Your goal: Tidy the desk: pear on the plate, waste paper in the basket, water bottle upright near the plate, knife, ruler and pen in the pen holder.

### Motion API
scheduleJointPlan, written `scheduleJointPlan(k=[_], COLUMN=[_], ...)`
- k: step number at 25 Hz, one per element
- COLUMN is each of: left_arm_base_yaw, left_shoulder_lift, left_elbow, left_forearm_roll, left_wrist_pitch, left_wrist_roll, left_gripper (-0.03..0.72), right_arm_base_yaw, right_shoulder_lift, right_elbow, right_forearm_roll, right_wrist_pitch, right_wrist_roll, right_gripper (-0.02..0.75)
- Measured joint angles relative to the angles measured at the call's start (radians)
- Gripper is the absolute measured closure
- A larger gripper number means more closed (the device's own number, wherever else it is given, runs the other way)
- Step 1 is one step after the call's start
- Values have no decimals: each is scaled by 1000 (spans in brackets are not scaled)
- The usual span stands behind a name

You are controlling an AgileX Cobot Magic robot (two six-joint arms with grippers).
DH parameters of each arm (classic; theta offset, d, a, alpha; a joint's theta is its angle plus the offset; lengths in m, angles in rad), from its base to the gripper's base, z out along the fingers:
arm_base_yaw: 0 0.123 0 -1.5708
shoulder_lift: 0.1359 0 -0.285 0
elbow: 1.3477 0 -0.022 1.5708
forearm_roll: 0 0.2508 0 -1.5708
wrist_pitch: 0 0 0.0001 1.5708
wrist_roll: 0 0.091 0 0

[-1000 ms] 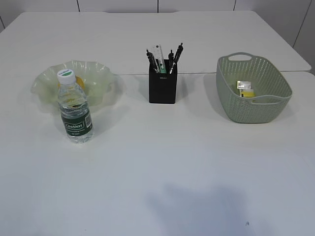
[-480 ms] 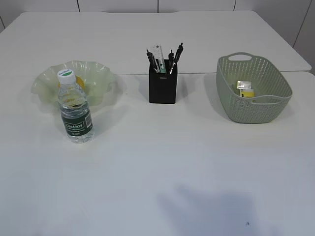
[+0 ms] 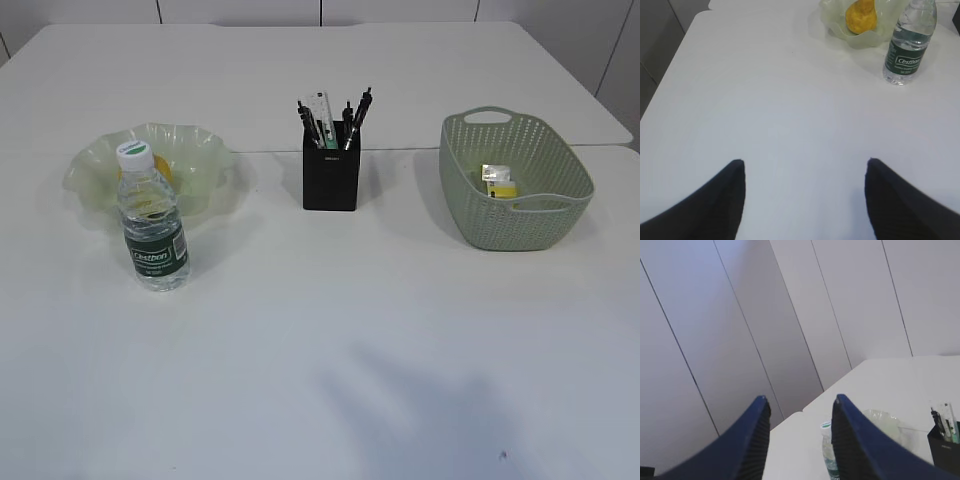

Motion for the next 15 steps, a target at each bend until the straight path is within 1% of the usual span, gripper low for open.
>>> scheduleJointPlan(k=[3,8,15], left_arm_base_yaw=[0,0,0], left_shoulder_lift=[0,0,0], left_elbow=[0,0,0], left_forearm_roll=[0,0,0], left_wrist_pitch=[0,0,0], left_wrist_roll=[0,0,0], left_gripper=[160,160,160], right_arm_base_yaw=[0,0,0], right_shoulder_lift=[0,0,0], right_elbow=[0,0,0], right_forearm_roll=[55,145,186], right_wrist_pitch=[31,80,173], right_wrist_roll=[-81,-289,-457], right_gripper=[427,427,427])
